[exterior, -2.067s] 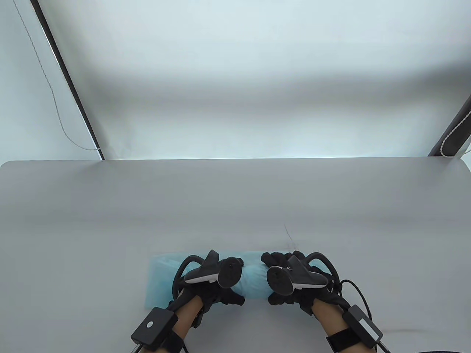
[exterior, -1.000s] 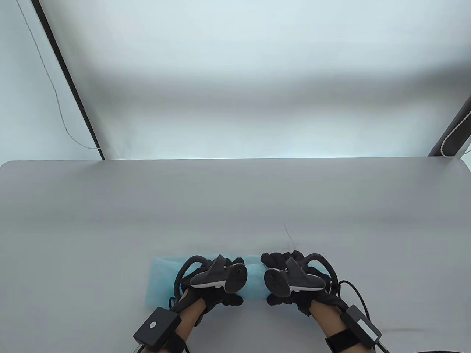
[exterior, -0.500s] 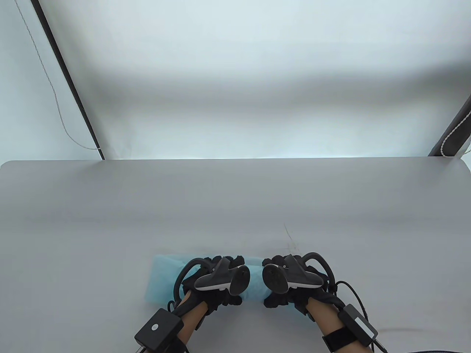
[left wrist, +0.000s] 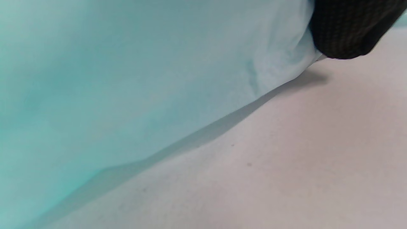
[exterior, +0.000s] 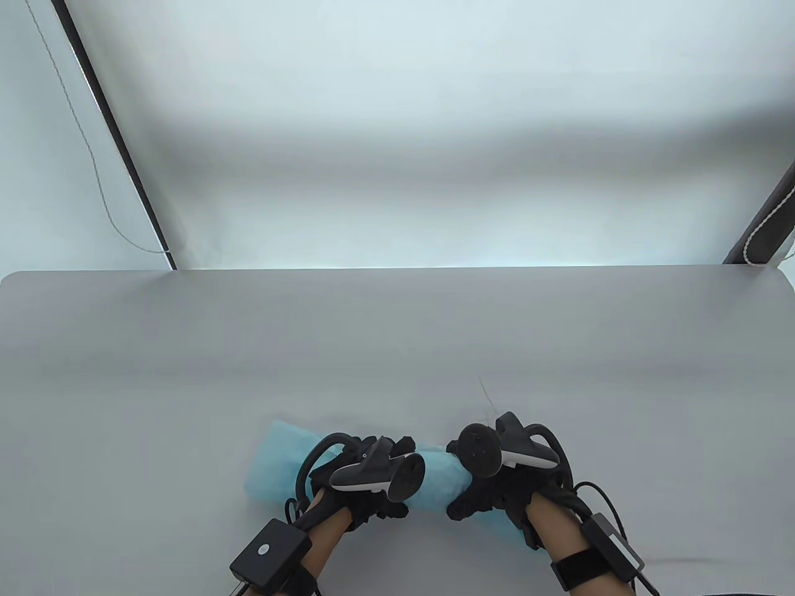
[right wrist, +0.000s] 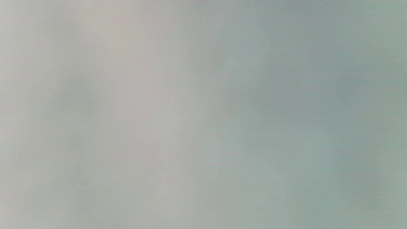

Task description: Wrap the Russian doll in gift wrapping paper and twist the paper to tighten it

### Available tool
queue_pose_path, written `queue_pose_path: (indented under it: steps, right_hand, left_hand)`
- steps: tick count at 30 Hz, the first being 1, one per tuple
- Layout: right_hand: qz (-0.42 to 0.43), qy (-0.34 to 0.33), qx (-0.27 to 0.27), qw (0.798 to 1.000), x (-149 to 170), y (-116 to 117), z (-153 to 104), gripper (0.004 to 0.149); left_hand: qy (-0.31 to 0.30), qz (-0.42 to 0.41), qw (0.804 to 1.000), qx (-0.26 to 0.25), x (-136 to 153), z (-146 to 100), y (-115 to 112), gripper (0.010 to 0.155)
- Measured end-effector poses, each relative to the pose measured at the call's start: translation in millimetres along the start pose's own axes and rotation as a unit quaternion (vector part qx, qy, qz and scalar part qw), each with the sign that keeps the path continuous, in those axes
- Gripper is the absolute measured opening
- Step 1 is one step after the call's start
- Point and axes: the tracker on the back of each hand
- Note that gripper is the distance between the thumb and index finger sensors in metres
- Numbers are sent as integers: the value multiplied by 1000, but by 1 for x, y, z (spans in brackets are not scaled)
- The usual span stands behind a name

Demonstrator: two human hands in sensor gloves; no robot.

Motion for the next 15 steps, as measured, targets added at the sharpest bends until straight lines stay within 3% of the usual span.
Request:
queue_pose_path:
  steps: [7,11,15]
  right_hand:
    - [-124,-32,53,990,-21,0,-3,112]
    - [-204,-67,92,972,-32,6,-4,114]
    - [-179,-62,101,977,-29,6,-4,111]
  left_hand:
    - [-13,-75,996,44,10,2,-2,108]
    - [-20,-110,991,66,16,2,-3,108]
    - [-14,-102,993,64,15,1,-3,108]
Point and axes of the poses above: the tracker on the back of each hand, its own x axis roughly to the little-finger side, its own z axis roughly from the wrist to the fingertips, y = z × x, and after that the axes turned 10 degrees about x, right-handed
